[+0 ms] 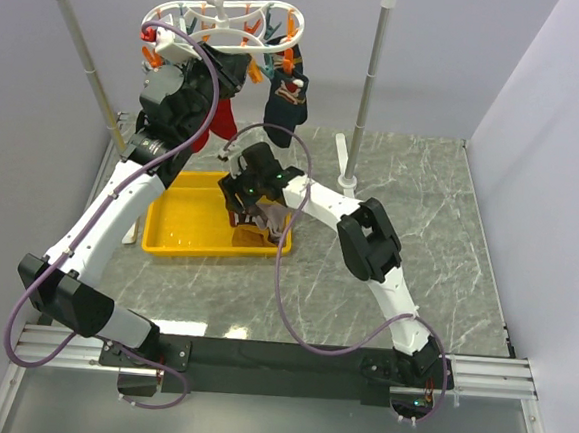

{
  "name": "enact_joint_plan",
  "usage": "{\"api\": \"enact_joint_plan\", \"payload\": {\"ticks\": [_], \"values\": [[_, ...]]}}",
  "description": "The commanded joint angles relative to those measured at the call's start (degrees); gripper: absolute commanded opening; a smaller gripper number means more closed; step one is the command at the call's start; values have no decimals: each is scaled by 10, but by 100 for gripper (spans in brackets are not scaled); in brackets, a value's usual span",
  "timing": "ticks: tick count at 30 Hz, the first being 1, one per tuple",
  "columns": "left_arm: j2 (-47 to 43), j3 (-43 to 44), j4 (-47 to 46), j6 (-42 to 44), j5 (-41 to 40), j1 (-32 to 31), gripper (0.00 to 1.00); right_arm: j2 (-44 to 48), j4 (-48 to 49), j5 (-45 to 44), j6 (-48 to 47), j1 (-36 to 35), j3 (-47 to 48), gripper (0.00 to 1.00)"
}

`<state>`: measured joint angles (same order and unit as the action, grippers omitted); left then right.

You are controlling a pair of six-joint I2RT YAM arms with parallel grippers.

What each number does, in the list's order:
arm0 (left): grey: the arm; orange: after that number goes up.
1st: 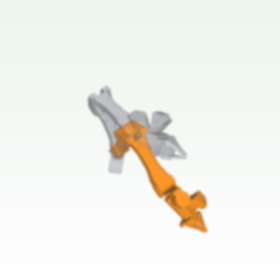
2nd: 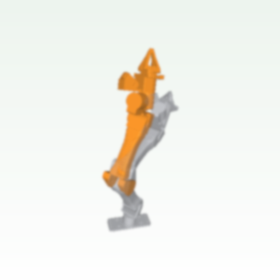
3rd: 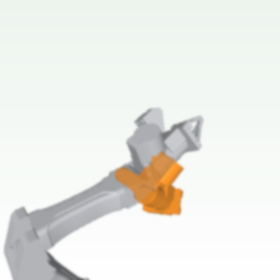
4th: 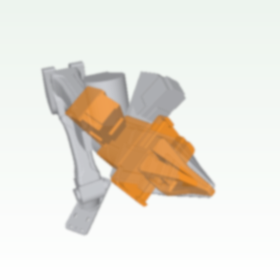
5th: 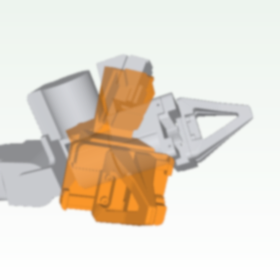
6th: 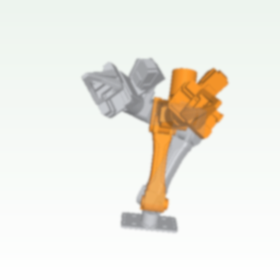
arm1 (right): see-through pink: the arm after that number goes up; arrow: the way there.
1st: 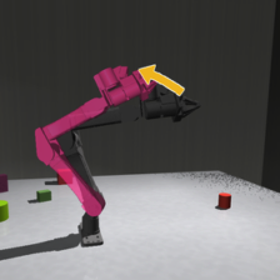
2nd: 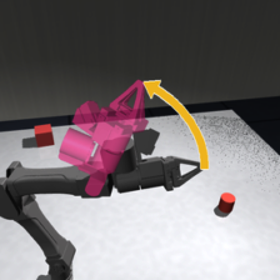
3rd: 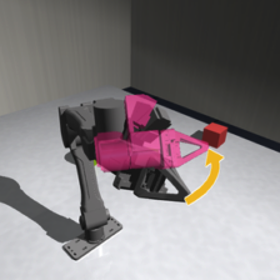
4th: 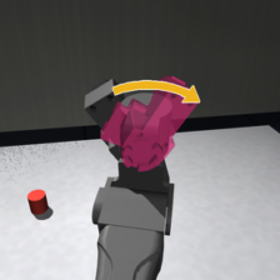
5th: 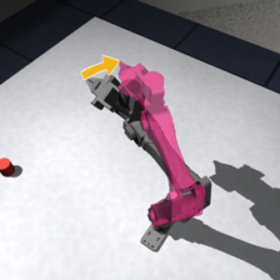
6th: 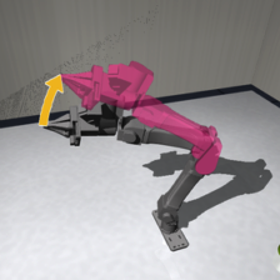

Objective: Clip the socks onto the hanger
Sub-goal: Pick up the sock from the bin.

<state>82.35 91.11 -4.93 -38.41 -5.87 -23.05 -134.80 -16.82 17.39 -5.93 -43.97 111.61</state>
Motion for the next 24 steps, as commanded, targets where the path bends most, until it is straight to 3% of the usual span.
{"api": "enact_joint_plan", "payload": {"ticks": [1,24], "values": [[-20,2,-27,5,-4,4,27,-5,-22,19,-7,17,38,66],[-10,6,-28,2,2,4,27,-65,-74,40,-3,17,89,71]]}}
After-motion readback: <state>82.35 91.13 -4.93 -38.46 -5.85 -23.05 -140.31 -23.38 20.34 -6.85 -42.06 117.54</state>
